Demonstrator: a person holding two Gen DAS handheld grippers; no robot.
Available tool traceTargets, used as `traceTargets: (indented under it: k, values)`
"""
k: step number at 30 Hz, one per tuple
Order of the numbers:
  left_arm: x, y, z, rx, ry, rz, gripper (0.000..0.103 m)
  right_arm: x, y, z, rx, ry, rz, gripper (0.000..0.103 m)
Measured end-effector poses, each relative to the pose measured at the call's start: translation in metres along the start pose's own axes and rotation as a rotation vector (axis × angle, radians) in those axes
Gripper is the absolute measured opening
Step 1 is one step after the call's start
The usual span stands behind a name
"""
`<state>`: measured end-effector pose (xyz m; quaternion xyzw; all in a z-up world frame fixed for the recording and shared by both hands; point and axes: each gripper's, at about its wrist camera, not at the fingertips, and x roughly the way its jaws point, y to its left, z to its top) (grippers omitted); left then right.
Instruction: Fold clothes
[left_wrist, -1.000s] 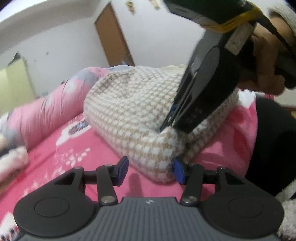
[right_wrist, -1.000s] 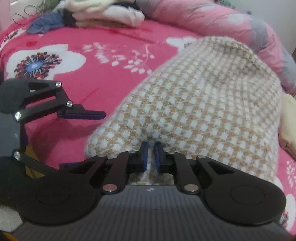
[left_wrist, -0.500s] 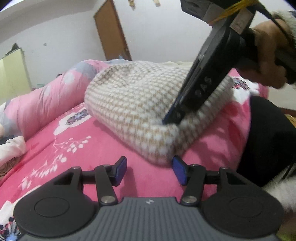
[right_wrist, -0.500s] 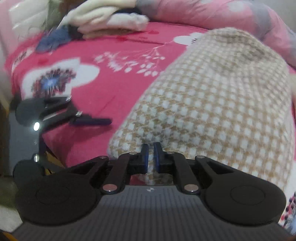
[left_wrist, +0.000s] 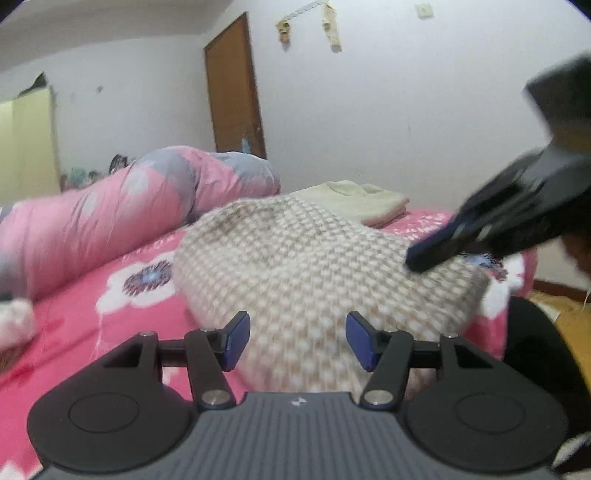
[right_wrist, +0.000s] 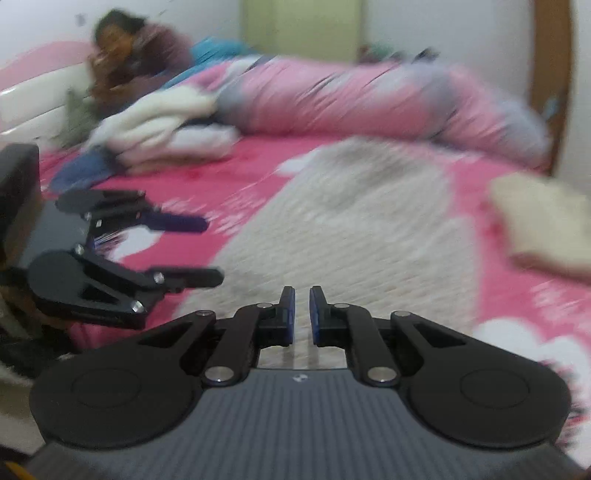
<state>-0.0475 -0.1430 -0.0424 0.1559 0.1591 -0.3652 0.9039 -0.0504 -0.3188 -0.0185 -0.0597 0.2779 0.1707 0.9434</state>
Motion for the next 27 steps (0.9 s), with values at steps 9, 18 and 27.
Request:
traceTargets:
  k: [9,18,27]
  values:
    - [0.035,-0.041,-0.010,0.192,0.034,0.068,0.066,0.044,-0.027,-0.037,-0.022,0.131,-0.066,0.007]
    - [0.036,-0.044,-0.008,0.182,0.051,0.070,0.069,0.028,-0.053,0.042,-0.116,-0.151,-0.141,0.008]
    - [0.038,-0.046,-0.010,0.203,0.009,0.037,0.075,0.139,-0.083,0.056,-0.224,0.105,-0.226,0.007]
